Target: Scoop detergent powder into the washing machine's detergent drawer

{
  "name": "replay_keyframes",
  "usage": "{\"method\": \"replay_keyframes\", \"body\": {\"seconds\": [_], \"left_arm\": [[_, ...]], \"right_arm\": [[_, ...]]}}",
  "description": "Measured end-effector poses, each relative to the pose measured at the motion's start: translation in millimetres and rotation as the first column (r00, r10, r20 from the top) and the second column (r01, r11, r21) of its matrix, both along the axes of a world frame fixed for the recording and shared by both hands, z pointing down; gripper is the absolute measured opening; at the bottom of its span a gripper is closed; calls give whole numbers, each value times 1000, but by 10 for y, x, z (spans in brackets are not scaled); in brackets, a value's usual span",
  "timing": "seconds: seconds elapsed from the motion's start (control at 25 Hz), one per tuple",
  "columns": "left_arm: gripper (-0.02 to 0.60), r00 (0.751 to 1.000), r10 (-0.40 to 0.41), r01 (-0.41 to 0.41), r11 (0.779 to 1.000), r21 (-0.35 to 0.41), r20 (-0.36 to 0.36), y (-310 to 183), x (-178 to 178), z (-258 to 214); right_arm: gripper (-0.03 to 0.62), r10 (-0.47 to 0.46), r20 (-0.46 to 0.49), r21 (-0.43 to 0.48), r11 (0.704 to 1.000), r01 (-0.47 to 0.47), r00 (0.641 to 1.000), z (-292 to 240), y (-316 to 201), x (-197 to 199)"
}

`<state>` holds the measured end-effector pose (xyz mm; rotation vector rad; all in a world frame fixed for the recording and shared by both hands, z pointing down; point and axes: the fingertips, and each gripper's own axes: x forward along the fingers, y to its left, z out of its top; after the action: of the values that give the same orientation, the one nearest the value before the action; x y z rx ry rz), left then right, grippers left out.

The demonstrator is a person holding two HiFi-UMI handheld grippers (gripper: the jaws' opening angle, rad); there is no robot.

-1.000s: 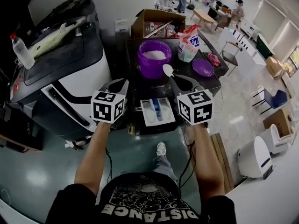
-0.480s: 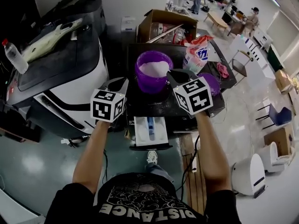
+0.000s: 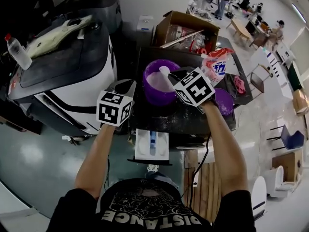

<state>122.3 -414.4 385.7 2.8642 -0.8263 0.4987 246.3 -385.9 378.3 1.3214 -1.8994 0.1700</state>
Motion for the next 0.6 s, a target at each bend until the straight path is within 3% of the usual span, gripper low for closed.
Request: {"method": "replay_keyframes", "body": {"seconds": [0.32,0.6], "left_arm": [[0,999,-40,41,999,-3,20,-55,81,74],[0,996,-83,83,997,-3,33,-82,65,120]], "right_arm": [[37,-186,-97,-184,969,166,978,276,-229,-87],[37,-273,-143,-289,931,223,951,466,-388,-115]]}}
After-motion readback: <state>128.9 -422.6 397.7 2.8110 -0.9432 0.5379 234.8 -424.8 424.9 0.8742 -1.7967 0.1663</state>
